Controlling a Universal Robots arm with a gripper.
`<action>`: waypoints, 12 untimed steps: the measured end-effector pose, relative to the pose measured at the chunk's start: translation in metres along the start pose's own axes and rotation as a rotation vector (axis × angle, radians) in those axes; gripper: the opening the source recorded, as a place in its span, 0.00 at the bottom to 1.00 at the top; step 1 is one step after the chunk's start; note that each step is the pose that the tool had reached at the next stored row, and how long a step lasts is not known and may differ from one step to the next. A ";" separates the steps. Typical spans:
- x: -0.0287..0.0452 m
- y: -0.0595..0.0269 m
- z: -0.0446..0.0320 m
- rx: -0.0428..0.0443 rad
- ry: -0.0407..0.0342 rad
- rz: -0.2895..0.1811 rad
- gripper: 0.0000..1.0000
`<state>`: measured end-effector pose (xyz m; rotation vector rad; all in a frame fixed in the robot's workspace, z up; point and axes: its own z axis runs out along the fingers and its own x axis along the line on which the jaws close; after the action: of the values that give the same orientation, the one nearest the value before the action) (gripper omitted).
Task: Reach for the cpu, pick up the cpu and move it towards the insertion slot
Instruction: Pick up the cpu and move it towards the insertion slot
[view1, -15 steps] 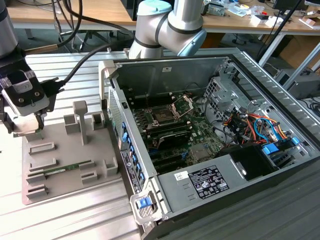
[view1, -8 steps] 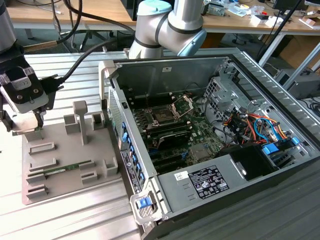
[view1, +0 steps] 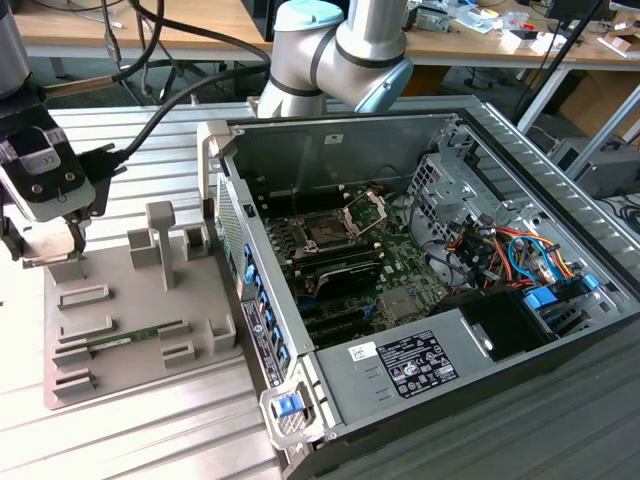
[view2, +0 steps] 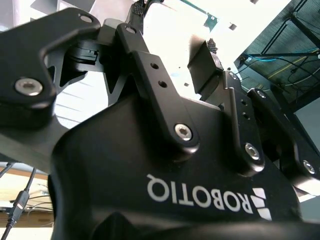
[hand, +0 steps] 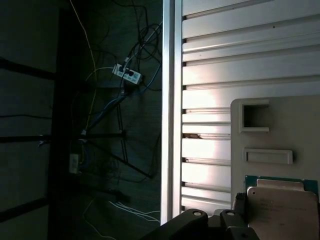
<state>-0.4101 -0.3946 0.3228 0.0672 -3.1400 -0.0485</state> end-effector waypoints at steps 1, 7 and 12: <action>0.0000 0.0000 -0.0002 -0.0001 -0.0001 0.000 0.55; 0.0000 0.0001 -0.0030 0.0000 0.0001 0.000 0.55; 0.0000 0.0002 -0.0055 0.0000 0.0000 0.000 0.55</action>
<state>-0.4101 -0.3946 0.3282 0.0672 -3.1400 -0.0485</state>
